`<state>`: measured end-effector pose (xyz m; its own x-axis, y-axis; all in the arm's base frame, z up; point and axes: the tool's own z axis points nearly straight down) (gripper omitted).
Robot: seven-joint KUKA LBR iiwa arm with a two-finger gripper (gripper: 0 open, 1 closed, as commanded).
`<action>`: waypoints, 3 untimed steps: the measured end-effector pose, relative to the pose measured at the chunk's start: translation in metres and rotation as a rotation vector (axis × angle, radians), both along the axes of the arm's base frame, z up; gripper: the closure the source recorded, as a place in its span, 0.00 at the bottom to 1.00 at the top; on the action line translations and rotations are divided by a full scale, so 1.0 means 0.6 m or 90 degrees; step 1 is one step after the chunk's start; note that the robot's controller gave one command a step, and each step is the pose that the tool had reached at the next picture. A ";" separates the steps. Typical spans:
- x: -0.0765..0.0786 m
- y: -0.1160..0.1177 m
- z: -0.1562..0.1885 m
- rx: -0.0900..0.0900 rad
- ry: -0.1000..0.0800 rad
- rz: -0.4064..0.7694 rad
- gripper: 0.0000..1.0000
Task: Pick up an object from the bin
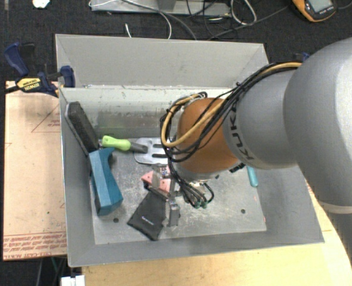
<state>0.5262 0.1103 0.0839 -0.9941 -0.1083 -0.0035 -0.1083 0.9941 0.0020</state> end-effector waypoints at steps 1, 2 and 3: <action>0.000 0.000 0.000 0.000 0.000 0.000 1.00; 0.000 0.000 0.000 0.000 0.000 0.000 0.00; 0.000 0.000 0.000 0.000 0.000 0.000 0.00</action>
Offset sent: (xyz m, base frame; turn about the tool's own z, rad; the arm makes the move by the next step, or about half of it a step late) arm 0.0000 0.0000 0.0000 0.0000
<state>0.5262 0.1103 0.0839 -0.9941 -0.1081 -0.0035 -0.1081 0.9941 0.0024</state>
